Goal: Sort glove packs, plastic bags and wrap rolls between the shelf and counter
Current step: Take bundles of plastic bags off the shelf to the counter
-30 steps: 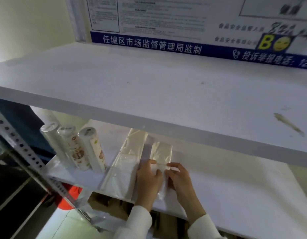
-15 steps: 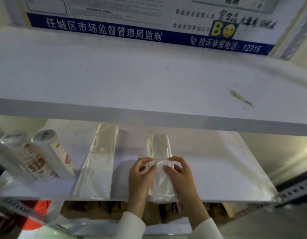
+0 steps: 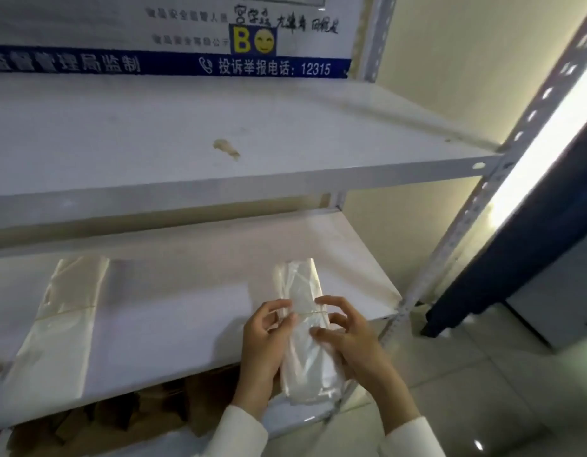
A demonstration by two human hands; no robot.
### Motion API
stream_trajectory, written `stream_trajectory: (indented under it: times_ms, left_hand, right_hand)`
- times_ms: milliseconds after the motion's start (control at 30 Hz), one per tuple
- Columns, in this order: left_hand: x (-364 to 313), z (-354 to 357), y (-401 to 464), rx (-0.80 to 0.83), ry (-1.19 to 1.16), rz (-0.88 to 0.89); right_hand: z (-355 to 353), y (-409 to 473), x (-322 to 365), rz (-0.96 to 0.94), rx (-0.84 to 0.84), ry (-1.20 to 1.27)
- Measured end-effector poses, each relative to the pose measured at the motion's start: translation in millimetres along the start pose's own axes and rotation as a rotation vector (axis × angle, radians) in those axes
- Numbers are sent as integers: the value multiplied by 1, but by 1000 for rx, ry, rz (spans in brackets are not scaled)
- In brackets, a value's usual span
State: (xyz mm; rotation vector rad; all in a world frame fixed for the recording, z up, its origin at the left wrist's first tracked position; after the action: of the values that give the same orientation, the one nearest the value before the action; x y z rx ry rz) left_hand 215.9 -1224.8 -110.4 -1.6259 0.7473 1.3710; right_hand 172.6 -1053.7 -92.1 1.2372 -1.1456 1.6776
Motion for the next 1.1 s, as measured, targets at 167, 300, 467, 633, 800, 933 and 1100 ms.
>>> stream_trajectory:
  times_ms: [167,300,467,633,800,933,1100]
  left_hand:
    - [18,79,-41,98,-2,-59]
    - [32,135,-77,135,11,-71]
    - [45,200,-110,204,16,-69]
    - [50,272,-131,314,18,-89]
    - [46,339,-140,430,66,-70]
    - [36,395,-135,518,88,-47]
    - [21,467,-107,599,74,-23]
  right_hand:
    - [-89,-35,-2,30,-61,-7]
    - [-152,-61,-11,61,-73,-5]
    - [-223,-93,-20,83,-112,-33]
    - [-293,-123,-19,53,-240,0]
    - [-355,-141,-12,14,-405,46]
    - [-400,-140,-1,-38,-543,56]
    - [-455,-112,15,-90,-657,113]
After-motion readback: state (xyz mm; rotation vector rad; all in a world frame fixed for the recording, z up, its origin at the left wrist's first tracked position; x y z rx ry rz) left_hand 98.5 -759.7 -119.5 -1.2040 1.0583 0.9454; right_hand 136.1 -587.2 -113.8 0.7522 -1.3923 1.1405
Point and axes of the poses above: each hand's wrist, its own y-axis towards the middle knuckle, its own z-axis out of the palm, x = y × z, the point moved 7 cm from there along y, towards the middle knuckle, and after that the axes turned 8 degrees about y, right-handed, at the moved point
